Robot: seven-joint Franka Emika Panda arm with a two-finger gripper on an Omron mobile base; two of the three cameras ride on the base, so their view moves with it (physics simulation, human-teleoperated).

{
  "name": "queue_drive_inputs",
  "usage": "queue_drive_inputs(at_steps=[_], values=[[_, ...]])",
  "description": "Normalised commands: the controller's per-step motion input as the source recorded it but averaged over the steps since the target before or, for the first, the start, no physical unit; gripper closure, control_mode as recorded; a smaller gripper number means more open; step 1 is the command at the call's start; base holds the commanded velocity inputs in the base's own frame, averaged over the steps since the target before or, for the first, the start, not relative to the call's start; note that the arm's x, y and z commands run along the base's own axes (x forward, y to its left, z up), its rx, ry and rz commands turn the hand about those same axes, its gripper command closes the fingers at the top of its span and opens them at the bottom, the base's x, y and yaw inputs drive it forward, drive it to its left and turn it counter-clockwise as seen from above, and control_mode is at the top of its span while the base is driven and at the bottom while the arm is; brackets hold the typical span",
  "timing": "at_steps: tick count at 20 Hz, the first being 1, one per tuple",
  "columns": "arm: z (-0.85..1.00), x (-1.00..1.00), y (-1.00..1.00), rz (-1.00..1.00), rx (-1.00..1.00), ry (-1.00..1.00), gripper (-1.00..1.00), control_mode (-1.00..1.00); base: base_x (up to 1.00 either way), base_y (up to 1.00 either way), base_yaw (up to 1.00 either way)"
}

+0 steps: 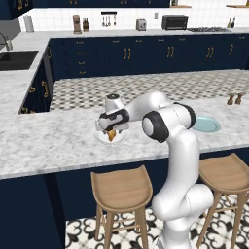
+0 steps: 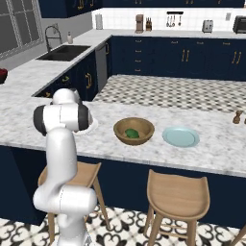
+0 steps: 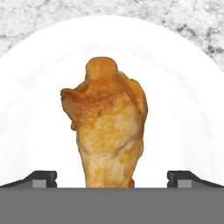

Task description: Pick the chicken drumstick and broccoli from their plates and place them in the bowl. Then put the bowl in the fridge.

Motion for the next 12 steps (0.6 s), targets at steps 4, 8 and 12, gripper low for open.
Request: queue_drive_inputs(at_steps=[4, 8, 12], values=[[-0.06, 0.13, 0.00, 0.00, 0.00, 0.00, -1.00, -1.00, 0.00, 0.00, 0.00], [-0.24, 0.02, 0.00, 0.00, 0.00, 0.00, -1.00, -1.00, 0.00, 0.00, 0.00], [-0.19, 0.01, 0.00, 0.00, 0.00, 0.00, -1.00, -1.00, 0.00, 0.00, 0.00]])
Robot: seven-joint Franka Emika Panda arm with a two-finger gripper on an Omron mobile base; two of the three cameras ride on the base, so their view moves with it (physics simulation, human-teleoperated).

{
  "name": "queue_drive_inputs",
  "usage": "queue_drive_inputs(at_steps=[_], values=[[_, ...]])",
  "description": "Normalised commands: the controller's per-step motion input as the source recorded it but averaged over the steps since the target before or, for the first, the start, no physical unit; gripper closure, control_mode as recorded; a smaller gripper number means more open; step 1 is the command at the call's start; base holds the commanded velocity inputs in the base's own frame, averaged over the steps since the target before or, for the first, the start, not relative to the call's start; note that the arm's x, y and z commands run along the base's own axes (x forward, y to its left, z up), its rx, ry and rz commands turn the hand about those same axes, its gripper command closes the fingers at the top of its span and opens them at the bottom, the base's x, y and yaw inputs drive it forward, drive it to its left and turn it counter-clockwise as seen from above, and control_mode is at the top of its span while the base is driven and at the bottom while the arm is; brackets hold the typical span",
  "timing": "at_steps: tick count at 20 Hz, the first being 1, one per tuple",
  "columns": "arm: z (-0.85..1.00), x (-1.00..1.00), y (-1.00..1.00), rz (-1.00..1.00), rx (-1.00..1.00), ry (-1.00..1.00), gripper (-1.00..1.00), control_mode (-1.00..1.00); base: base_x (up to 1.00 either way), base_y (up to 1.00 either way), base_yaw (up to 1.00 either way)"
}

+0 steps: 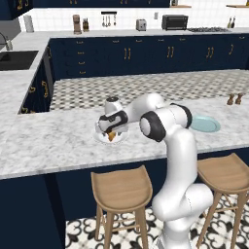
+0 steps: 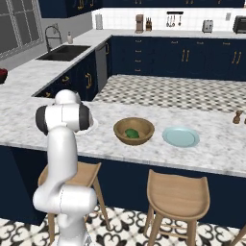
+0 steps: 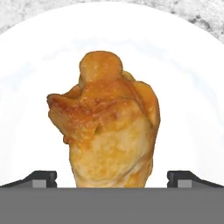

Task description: Pick the chicken drumstick and broccoli from their plates and place them in the bowl. Then put the bowl in the fridge.

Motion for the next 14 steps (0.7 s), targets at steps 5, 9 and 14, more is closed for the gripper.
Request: queue_drive_inputs(at_steps=[5, 9, 14], values=[[-0.03, 0.00, 0.00, 0.00, 0.00, 0.00, 1.00, -1.00, 0.00, 0.00, 0.00], [0.03, 0.00, 0.00, 0.00, 0.00, 0.00, 1.00, -1.00, 0.00, 0.00, 0.00], [0.70, -0.31, -0.26, -0.01, 0.00, 0.00, 1.00, -1.00, 0.00, 0.00, 0.00]])
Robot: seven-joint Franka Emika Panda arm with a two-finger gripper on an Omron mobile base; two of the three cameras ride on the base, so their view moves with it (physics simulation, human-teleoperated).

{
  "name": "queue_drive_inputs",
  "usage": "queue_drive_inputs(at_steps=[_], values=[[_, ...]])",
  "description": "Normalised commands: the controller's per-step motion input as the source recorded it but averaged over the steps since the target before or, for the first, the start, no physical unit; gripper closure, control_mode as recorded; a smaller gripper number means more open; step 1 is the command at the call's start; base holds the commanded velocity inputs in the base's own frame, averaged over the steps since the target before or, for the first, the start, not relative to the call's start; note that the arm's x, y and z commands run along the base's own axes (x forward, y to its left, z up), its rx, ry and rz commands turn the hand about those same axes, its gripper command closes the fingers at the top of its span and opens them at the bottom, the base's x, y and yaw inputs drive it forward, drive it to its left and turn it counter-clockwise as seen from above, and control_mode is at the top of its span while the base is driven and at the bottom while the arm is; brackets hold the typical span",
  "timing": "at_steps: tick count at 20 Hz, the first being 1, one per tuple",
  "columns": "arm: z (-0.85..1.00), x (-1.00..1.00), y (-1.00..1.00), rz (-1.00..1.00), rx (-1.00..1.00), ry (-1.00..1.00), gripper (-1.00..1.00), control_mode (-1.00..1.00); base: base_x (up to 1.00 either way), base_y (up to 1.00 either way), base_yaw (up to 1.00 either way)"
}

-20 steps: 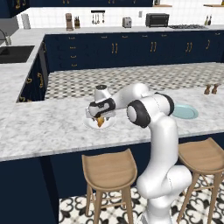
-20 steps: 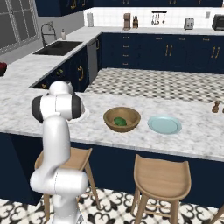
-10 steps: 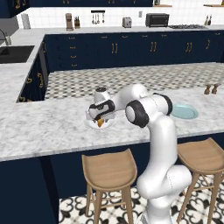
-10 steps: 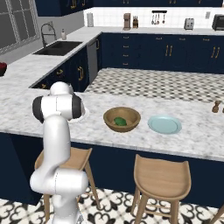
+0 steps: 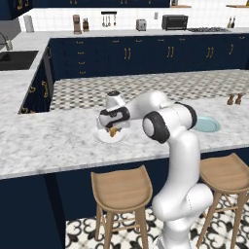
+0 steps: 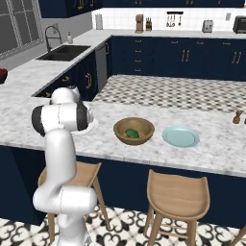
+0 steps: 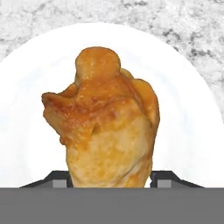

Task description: Pick the chicken drumstick and broccoli from their plates and place them in the bowl. Then put the bowl in the fridge.

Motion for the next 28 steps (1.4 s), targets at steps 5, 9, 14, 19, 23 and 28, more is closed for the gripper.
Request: queue_drive_inputs(at_steps=[5, 9, 14, 19, 23, 28], values=[[0.58, -0.67, -0.86, -0.08, 0.05, 0.00, 1.00, -1.00, 0.00, 0.00, 0.00], [0.28, -0.55, -1.00, -0.08, 0.00, 0.01, 1.00, -1.00, 0.00, 0.00, 0.00], [0.34, -0.20, -0.96, -0.11, 0.00, 0.06, 1.00, -1.00, 0.00, 0.00, 0.00], [0.22, 0.00, -0.84, -0.15, 0.00, 0.12, 1.00, -1.00, 0.00, 0.00, 0.00], [0.10, 0.24, -0.81, -0.11, 0.00, 0.14, 1.00, -1.00, 0.00, 0.00, 0.00], [-0.03, 0.48, -0.56, -0.03, 0.00, 0.16, 1.00, -1.00, 0.00, 0.00, 0.00]])
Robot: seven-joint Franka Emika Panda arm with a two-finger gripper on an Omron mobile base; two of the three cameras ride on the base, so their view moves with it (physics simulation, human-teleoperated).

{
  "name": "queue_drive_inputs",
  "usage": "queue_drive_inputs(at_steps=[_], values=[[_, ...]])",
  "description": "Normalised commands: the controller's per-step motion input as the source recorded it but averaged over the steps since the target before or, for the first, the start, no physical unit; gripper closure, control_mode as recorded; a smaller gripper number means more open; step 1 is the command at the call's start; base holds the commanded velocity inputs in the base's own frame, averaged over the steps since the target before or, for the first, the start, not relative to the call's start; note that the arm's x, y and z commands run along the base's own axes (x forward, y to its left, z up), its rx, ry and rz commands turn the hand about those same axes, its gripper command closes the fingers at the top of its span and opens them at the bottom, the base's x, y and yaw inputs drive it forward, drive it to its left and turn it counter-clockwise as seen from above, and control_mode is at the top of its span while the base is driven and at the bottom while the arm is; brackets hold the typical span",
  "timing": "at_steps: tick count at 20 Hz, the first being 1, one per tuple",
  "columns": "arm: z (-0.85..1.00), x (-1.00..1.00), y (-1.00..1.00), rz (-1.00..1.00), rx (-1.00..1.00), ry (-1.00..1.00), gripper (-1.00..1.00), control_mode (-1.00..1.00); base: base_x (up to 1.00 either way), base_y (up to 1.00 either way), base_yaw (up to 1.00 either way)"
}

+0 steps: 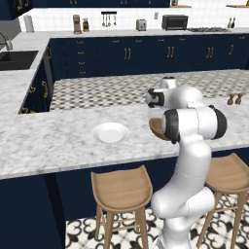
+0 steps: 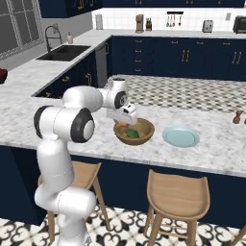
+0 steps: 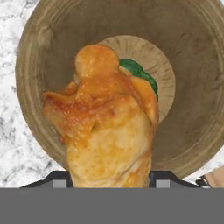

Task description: Pick the chicken drumstick and broccoli from their plates and place them in the bowl. Then put the bowl in the fridge.

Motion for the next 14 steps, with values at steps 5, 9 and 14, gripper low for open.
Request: queue_drive_inputs(at_steps=[5, 9, 14], values=[[-0.33, 0.18, -0.35, 0.00, 0.00, 0.08, 1.00, -1.00, 0.00, 0.00, 0.00], [-0.50, 0.02, -0.10, 0.00, 0.00, 0.00, 1.00, -1.00, 0.00, 0.00, 0.00], [-0.38, 0.05, 0.00, 0.00, 0.00, 0.00, 1.00, -1.00, 0.00, 0.00, 0.00]])
